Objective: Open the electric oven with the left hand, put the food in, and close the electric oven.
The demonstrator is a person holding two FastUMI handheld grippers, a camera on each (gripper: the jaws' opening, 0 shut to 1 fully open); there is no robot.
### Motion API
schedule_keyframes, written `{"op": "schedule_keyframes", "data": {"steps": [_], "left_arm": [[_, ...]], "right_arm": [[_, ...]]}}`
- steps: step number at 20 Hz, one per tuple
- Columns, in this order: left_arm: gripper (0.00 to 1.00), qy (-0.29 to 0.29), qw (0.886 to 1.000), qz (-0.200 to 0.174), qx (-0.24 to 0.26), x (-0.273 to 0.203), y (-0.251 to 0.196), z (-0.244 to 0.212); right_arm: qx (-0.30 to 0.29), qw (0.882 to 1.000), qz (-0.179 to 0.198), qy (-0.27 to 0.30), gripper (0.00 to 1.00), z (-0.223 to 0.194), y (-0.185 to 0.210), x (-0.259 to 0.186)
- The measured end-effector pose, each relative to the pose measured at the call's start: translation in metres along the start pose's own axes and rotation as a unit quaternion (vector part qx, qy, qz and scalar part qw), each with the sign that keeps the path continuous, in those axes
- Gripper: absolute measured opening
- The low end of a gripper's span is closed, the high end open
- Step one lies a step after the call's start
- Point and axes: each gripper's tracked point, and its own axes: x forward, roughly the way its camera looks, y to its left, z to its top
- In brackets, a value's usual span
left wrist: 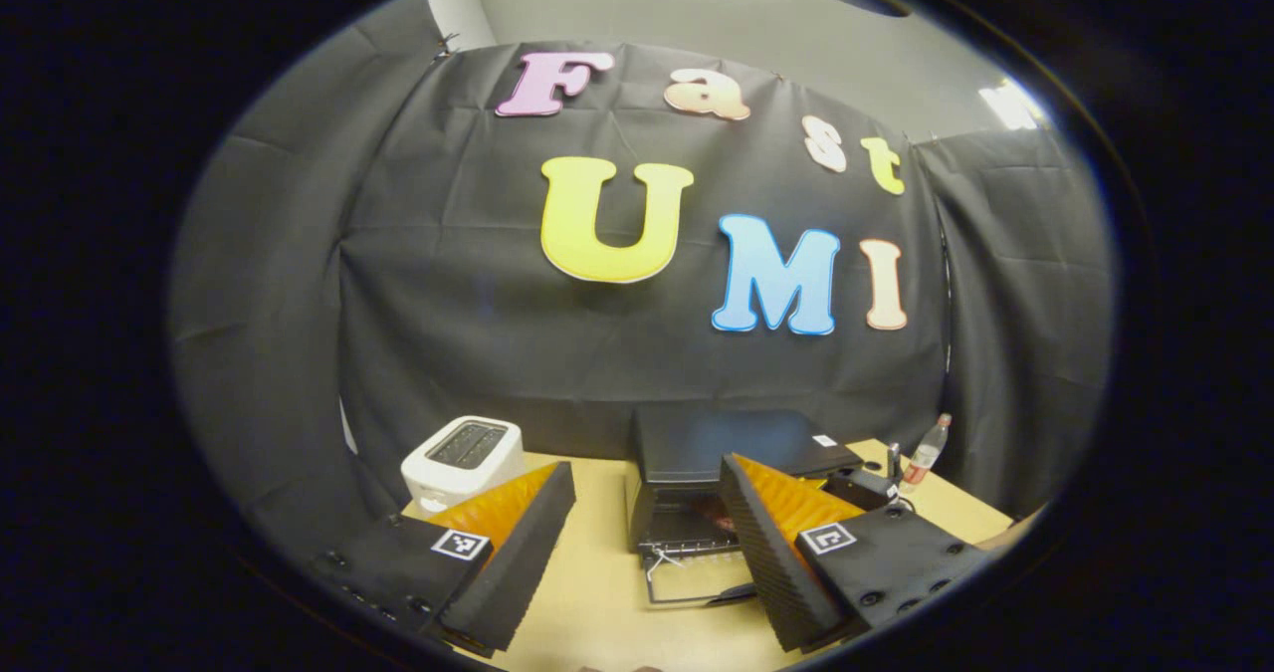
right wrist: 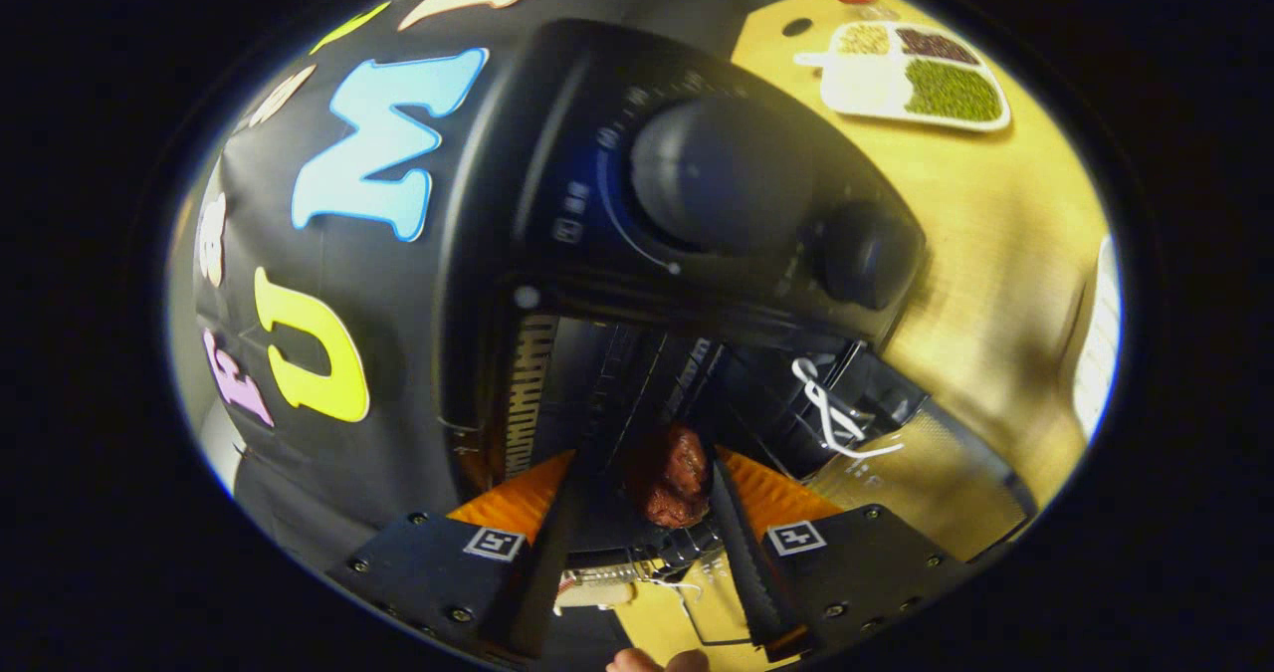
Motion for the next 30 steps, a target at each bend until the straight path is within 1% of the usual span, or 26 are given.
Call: {"op": "schedule_keyframes", "data": {"steps": [1, 2, 3, 4, 5, 7, 8, 9, 10, 12, 13, 14, 15, 16, 18, 21, 22, 23, 25, 26, 27, 28, 29, 30], "left_arm": [[1.0, -0.003, 1.0, -0.001, -0.001, 0.002, -0.003, 0.001], [0.98, -0.006, 1.0, 0.0, -0.001, 0.004, -0.005, 0.002], [0.98, -0.009, 1.0, 0.001, -0.001, 0.005, -0.007, 0.003], [0.98, -0.01, 1.0, 0.001, -0.003, 0.005, -0.009, 0.004], [1.0, -0.011, 1.0, -0.001, -0.005, 0.006, -0.013, 0.004], [1.0, -0.008, 1.0, -0.003, -0.005, 0.008, -0.02, -0.001], [0.98, -0.007, 1.0, -0.005, -0.003, 0.008, -0.024, -0.002], [1.0, -0.009, 1.0, -0.006, -0.001, 0.009, -0.029, -0.002], [1.0, -0.011, 1.0, -0.009, 0.002, 0.008, -0.034, -0.002], [1.0, -0.013, 1.0, -0.011, 0.007, 0.008, -0.045, -0.003], [0.98, -0.013, 1.0, -0.012, 0.008, 0.009, -0.053, -0.004], [0.98, -0.013, 1.0, -0.014, 0.008, 0.007, -0.06, -0.005], [0.98, -0.013, 1.0, -0.016, 0.009, 0.005, -0.068, -0.005], [1.0, -0.013, 1.0, -0.018, 0.01, 0.006, -0.075, -0.006], [1.0, -0.009, 1.0, -0.022, 0.011, 0.007, -0.089, -0.012], [1.0, 0.003, 0.999, -0.03, 0.012, 0.005, -0.111, -0.026], [0.93, 0.006, 0.999, -0.033, 0.013, 0.006, -0.118, -0.032], [1.0, 0.009, 0.999, -0.034, 0.016, 0.006, -0.125, -0.037], [1.0, 0.017, 0.999, -0.037, 0.017, 0.009, -0.136, -0.047], [1.0, 0.023, 0.999, -0.042, 0.015, 0.01, -0.143, -0.054], [0.98, 0.032, 0.998, -0.045, 0.014, 0.012, -0.149, -0.062], [0.98, 0.042, 0.998, -0.047, 0.015, 0.014, -0.153, -0.071], [0.98, 0.053, 0.997, -0.049, 0.017, 0.015, -0.156, -0.081], [0.98, 0.065, 0.996, -0.049, 0.021, 0.018, -0.158, -0.093]], "right_arm": [[-0.027, 0.999, -0.017, 0.001, 0.75, 0.0, -0.006, -0.009], [-0.053, 0.998, -0.023, 0.0, 0.67, 0.001, -0.008, -0.019], [-0.08, 0.996, -0.03, -0.005, 0.75, 0.005, -0.009, -0.03], [-0.108, 0.993, -0.037, -0.013, 0.74, 0.009, -0.011, -0.043], [-0.133, 0.99, -0.043, -0.019, 0.74, 0.013, -0.012, -0.056], [-0.193, 0.98, -0.047, -0.027, 0.74, 0.021, -0.007, -0.081], [-0.227, 0.972, -0.043, -0.033, 0.75, 0.025, -0.002, -0.096], [-0.254, 0.966, -0.032, -0.045, 0.75, 0.033, 0.007, -0.11], [-0.279, 0.959, -0.023, -0.053, 0.74, 0.038, 0.017, -0.125], [-0.324, 0.943, -0.011, -0.075, 0.75, 0.051, 0.034, -0.156], [-0.347, 0.933, -0.01, -0.09, 0.75, 0.06, 0.046, -0.169], [-0.37, 0.923, -0.007, -0.104, 0.74, 0.067, 0.054, -0.183], [-0.395, 0.911, -0.006, -0.12, 0.74, 0.076, 0.064, -0.198], [-0.42, 0.897, -0.003, -0.136, 0.75, 0.085, 0.073, -0.212], [-0.461, 0.871, 0.002, -0.169, 0.74, 0.099, 0.094, -0.24], [-0.493, 0.845, 0.022, -0.207, 0.74, 0.11, 0.127, -0.283], [-0.5, 0.837, 0.028, -0.221, 0.74, 0.115, 0.136, -0.294], [-0.502, 0.83, 0.027, -0.239, 0.74, 0.123, 0.146, -0.307], [-0.506, 0.818, 0.022, -0.274, 0.74, 0.138, 0.161, -0.332], [-0.511, 0.813, 0.024, -0.278, 0.76, 0.138, 0.164, -0.337], [-0.515, 0.812, 0.023, -0.274, 0.78, 0.137, 0.163, -0.341], [-0.517, 0.81, 0.021, -0.276, 0.76, 0.139, 0.163, -0.346], [-0.518, 0.807, 0.021, -0.284, 0.82, 0.143, 0.164, -0.353], [-0.52, 0.803, 0.021, -0.291, 0.84, 0.147, 0.165, -0.358]]}}
